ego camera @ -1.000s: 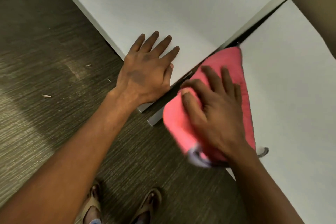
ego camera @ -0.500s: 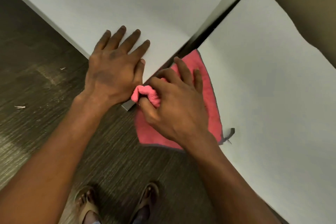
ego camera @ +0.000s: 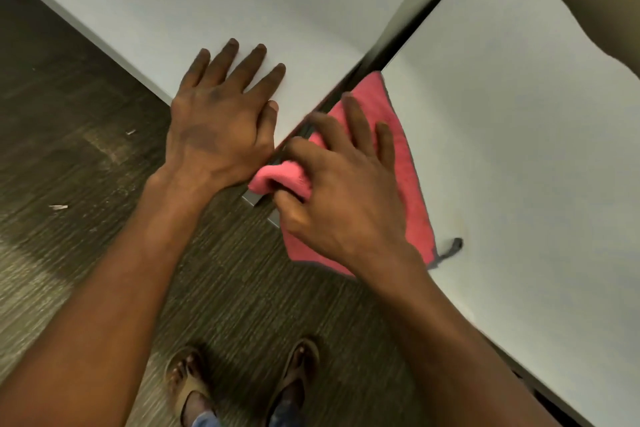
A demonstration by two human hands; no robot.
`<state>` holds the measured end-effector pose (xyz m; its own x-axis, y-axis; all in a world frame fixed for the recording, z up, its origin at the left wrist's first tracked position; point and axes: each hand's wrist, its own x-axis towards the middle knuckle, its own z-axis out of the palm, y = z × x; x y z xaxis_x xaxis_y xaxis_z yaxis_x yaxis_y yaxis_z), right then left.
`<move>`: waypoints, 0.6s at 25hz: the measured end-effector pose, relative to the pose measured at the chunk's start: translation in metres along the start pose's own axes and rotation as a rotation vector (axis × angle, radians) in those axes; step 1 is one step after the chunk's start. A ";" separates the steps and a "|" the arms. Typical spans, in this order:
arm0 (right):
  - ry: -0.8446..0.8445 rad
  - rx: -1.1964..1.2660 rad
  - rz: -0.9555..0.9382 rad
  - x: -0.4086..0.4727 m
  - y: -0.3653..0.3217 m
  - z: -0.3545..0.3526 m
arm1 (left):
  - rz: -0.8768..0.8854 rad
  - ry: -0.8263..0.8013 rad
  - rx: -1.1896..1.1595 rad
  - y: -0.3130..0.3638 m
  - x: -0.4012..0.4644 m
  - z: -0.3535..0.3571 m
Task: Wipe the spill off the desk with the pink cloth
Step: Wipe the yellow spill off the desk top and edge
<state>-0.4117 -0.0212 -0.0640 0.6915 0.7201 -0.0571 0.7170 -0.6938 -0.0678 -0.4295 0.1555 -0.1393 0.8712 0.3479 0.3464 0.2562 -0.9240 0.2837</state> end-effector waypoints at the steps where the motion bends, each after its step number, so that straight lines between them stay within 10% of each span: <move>1: -0.003 -0.005 -0.021 0.004 -0.005 0.000 | -0.001 -0.002 0.000 0.000 0.000 0.000; 15: 0.054 0.114 -0.204 0.015 -0.003 -0.003 | -0.003 -0.091 0.005 -0.004 0.001 -0.008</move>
<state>-0.4030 -0.0084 -0.0615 0.5390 0.8420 0.0222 0.8299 -0.5263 -0.1850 -0.4326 0.1613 -0.1330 0.9050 0.3346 0.2627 0.2603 -0.9239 0.2804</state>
